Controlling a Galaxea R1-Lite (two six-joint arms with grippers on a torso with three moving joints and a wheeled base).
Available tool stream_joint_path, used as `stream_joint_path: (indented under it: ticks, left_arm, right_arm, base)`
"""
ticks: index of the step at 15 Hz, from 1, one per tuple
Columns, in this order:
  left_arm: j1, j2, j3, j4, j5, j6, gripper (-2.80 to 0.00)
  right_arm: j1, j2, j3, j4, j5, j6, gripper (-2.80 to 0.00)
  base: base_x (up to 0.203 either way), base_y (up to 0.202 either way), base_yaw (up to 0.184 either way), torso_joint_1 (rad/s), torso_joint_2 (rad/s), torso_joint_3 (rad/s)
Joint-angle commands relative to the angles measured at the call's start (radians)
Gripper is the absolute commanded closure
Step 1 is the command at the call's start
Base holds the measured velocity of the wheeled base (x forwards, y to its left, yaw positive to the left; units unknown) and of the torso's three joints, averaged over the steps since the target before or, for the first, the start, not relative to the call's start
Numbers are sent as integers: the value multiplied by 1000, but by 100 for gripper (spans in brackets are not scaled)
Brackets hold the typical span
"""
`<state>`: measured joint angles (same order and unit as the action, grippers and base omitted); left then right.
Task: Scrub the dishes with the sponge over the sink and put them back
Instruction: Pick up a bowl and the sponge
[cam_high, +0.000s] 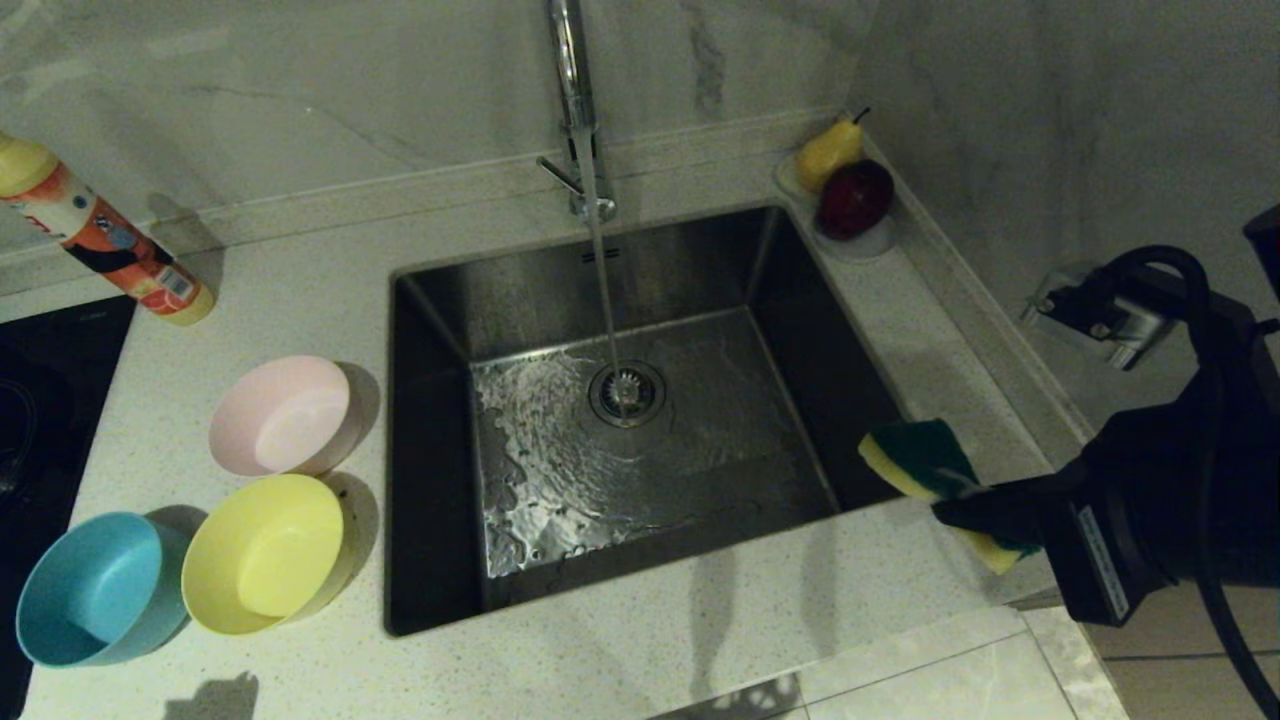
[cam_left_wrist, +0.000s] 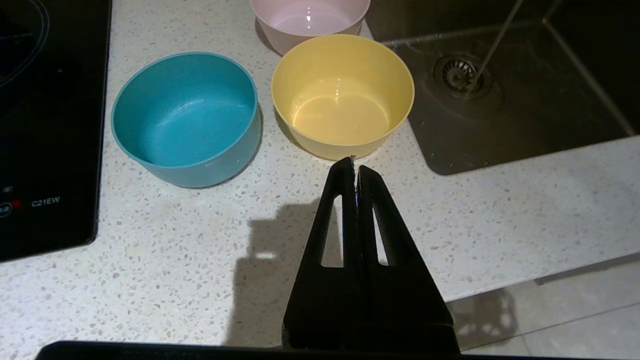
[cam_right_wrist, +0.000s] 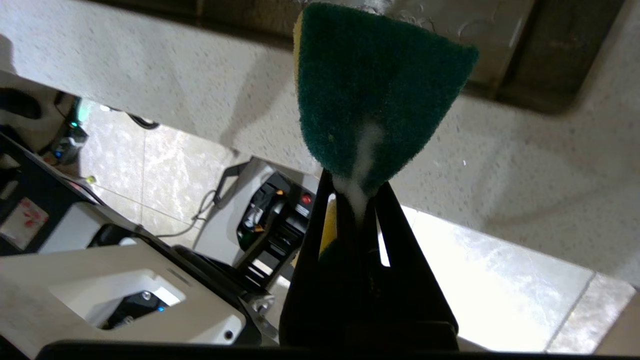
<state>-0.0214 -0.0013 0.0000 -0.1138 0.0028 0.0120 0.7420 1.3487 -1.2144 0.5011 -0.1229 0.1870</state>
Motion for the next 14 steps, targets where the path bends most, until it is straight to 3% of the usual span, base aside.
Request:
stream_joint_path:
  ticks: [1, 4, 6, 7, 10, 12, 14]
  left_arm:
    - [0, 0, 40, 3, 0, 11, 0]
    - [0, 0, 40, -3, 2, -8, 0]
    - [0, 0, 40, 2, 7, -7, 0]
    - [0, -2, 40, -3, 26, -11, 0]
    - [3, 3, 40, -10, 26, 8, 0]
    - [3, 23, -44, -3, 26, 15, 0]
    - [3, 86, -243, 42, 28, 19, 0]
  right_arm:
    - [-43, 25, 1, 10, 24, -5, 0]
    - [-112, 77, -93, 39, 54, -67, 0]
    - [-123, 82, -101, 56, 140, -73, 0]
    - [-115, 66, -90, 57, 175, -67, 0]
    - [-110, 44, -71, 56, 182, -1, 0]
    - [-109, 2, -18, 52, 188, 4, 0]
    - [-110, -11, -3, 48, 195, 3, 0]
  base:
    - [0, 0, 0, 0, 0, 0]
    - [0, 0, 0, 0, 0, 0]
    - [0, 0, 0, 0, 0, 0]
    - [0, 0, 0, 0, 0, 0]
    - [0, 0, 0, 0, 0, 0]
    - [0, 0, 0, 0, 0, 0]
    - [0, 0, 0, 0, 0, 0]
